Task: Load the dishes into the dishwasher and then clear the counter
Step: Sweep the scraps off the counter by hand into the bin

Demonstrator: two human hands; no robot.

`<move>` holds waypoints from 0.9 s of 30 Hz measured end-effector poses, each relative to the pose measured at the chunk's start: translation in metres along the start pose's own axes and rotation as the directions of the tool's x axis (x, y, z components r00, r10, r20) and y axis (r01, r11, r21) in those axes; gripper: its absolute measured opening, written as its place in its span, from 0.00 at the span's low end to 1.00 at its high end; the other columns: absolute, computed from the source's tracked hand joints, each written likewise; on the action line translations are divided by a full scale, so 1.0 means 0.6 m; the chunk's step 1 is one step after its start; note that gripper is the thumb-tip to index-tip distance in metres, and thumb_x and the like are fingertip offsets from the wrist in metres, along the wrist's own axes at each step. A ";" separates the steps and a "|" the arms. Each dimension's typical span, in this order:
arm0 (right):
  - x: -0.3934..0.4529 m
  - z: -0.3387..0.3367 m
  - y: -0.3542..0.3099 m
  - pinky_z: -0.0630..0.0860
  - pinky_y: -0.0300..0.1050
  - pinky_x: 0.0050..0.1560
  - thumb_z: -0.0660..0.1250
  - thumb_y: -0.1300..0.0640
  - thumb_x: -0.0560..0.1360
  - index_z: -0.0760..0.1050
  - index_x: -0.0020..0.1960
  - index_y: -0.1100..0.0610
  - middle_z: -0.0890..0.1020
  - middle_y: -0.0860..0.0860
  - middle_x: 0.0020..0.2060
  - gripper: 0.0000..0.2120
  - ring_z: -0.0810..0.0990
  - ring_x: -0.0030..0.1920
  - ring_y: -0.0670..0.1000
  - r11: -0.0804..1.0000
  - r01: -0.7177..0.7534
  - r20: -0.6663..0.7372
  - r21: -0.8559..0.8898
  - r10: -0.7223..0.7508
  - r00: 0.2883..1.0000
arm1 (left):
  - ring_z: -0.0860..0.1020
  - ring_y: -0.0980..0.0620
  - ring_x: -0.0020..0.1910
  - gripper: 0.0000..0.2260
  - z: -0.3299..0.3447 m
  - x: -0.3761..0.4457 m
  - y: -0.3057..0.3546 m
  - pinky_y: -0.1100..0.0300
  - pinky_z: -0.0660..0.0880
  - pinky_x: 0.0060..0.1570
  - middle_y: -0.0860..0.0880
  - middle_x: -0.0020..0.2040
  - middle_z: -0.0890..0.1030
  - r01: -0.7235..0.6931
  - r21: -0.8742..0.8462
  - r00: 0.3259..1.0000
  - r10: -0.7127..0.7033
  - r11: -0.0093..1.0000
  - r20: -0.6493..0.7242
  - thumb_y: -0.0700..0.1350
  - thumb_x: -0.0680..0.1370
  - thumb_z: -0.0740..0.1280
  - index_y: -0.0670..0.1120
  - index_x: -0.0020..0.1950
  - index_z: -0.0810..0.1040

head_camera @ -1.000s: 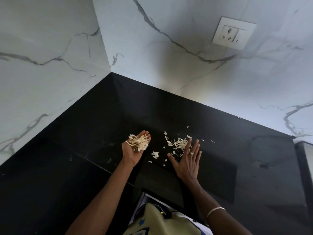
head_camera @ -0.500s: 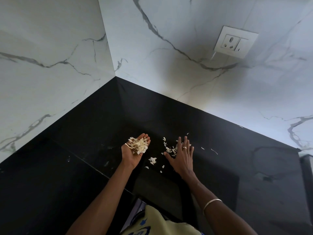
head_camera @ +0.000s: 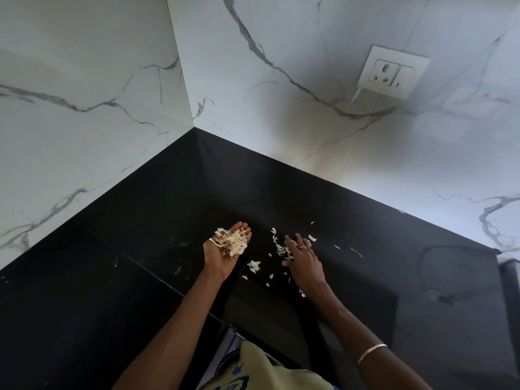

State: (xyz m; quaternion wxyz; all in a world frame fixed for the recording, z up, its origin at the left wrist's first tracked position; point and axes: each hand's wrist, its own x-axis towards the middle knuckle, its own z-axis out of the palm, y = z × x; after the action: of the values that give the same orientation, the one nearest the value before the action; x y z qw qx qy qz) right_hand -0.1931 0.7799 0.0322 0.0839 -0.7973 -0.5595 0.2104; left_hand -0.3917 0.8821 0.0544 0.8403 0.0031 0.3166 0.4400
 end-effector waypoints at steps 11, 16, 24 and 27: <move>-0.004 -0.037 0.007 0.74 0.38 0.42 0.62 0.62 0.80 0.80 0.54 0.56 0.84 0.49 0.47 0.09 0.83 0.50 0.50 0.995 0.016 -0.097 -0.103 -0.026 0.995 | 0.74 0.36 0.63 0.23 0.003 -0.002 -0.020 0.44 0.70 0.64 0.33 0.63 0.76 0.011 -0.029 1.000 -0.011 1.000 0.010 0.45 0.82 0.48 0.31 0.63 0.73; -0.016 -0.040 0.006 0.71 0.34 0.32 0.61 0.63 0.80 0.78 0.42 0.54 0.76 0.46 0.35 0.11 0.77 0.35 0.43 0.996 0.013 -0.090 -0.083 -0.021 0.996 | 0.75 0.36 0.63 0.23 0.005 -0.007 -0.032 0.43 0.77 0.59 0.33 0.61 0.77 0.010 -0.027 1.000 -0.010 1.000 0.017 0.45 0.82 0.48 0.31 0.63 0.73; -0.025 -0.078 -0.042 0.73 0.26 0.32 0.73 0.60 0.74 0.85 0.49 0.57 0.86 0.47 0.42 0.05 0.80 0.32 0.39 0.940 0.057 -0.266 0.337 0.037 0.963 | 0.75 0.36 0.62 0.23 0.006 -0.026 -0.049 0.44 0.73 0.60 0.33 0.60 0.78 0.016 -0.026 1.000 -0.016 1.000 0.000 0.45 0.82 0.46 0.31 0.62 0.74; -0.039 -0.092 -0.096 0.74 0.27 0.33 0.73 0.60 0.74 0.84 0.50 0.57 0.86 0.46 0.44 0.06 0.81 0.35 0.35 0.898 0.188 -0.288 0.397 -0.073 0.955 | 0.74 0.36 0.64 0.24 0.004 -0.032 -0.060 0.45 0.72 0.61 0.33 0.62 0.77 0.027 -0.014 1.000 -0.027 1.000 -0.015 0.45 0.82 0.46 0.32 0.63 0.74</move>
State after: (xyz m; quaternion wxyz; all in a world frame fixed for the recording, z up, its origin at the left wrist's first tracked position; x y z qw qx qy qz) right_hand -0.2252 0.7847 0.1088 0.3416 -0.7417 -0.5374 0.2107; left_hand -0.3717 0.8463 0.0560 0.8436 -0.0105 0.3200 0.4310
